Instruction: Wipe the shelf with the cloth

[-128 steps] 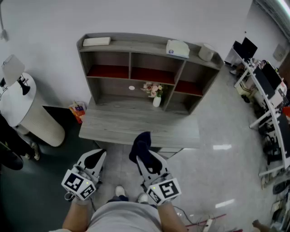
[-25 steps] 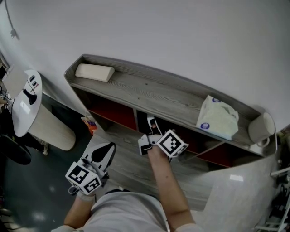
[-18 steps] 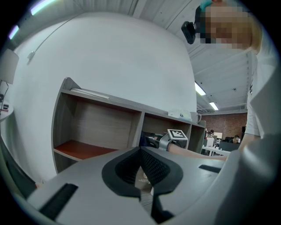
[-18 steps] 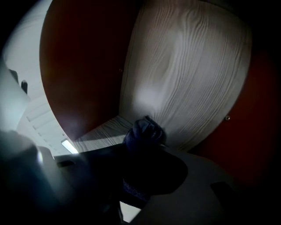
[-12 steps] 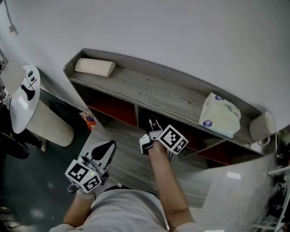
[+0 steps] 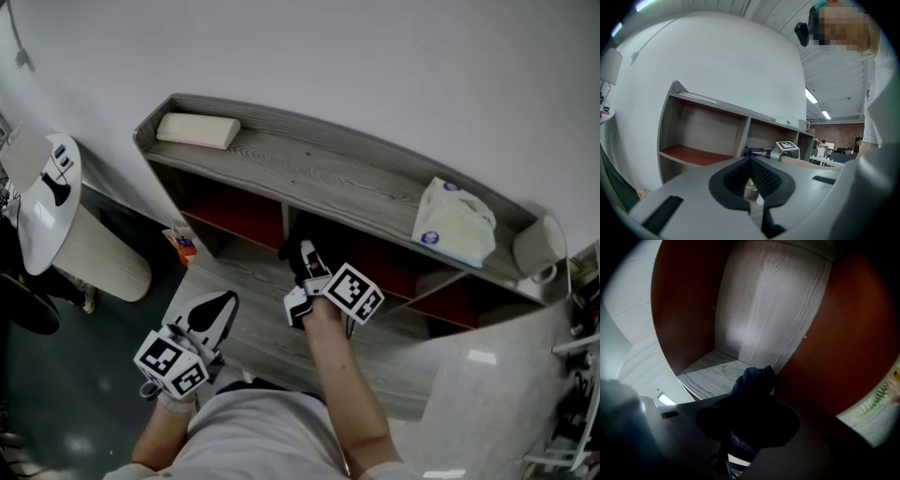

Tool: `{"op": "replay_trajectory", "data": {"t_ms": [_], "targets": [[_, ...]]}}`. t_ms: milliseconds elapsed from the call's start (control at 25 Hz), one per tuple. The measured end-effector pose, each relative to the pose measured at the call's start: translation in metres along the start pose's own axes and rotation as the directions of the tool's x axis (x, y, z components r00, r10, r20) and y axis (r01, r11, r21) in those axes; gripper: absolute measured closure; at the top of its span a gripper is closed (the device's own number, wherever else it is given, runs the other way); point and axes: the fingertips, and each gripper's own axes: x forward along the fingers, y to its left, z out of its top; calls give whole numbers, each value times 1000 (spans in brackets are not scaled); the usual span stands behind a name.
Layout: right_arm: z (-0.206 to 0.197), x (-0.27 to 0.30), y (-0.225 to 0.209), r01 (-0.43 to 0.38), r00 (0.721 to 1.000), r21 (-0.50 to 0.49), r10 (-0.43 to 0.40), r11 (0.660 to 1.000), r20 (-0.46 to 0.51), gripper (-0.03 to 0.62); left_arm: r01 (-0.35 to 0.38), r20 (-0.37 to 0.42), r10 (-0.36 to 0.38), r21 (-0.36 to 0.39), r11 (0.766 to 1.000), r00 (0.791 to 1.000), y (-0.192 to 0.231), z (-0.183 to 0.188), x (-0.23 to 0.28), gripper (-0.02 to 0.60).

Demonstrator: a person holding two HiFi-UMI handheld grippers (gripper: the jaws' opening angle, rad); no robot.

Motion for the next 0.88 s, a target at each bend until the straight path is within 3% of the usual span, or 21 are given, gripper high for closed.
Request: {"op": "replay_trajectory", "data": {"t_ms": [160,320,720,880], "targets": [[-13,-8,-6,11,1000,52,-11,999,-14,465,4,-8,-4,-1,1000,1000,-1,-4,-3,568],[-14,-9,-5,31,999,12,-31,999,-32,465,4,-13,-4,1,1000,1000,-1,-5,-5,568],[18,14,8,22,998,-72,-26,997,-48,467,0,-11,0,-9,1000,1000,5,-5,0,568],[32,27,4,33,999,-31,-33,999,-16,467,-2,-12,2,-16,1000,1000,8,-5,6,568]]}}
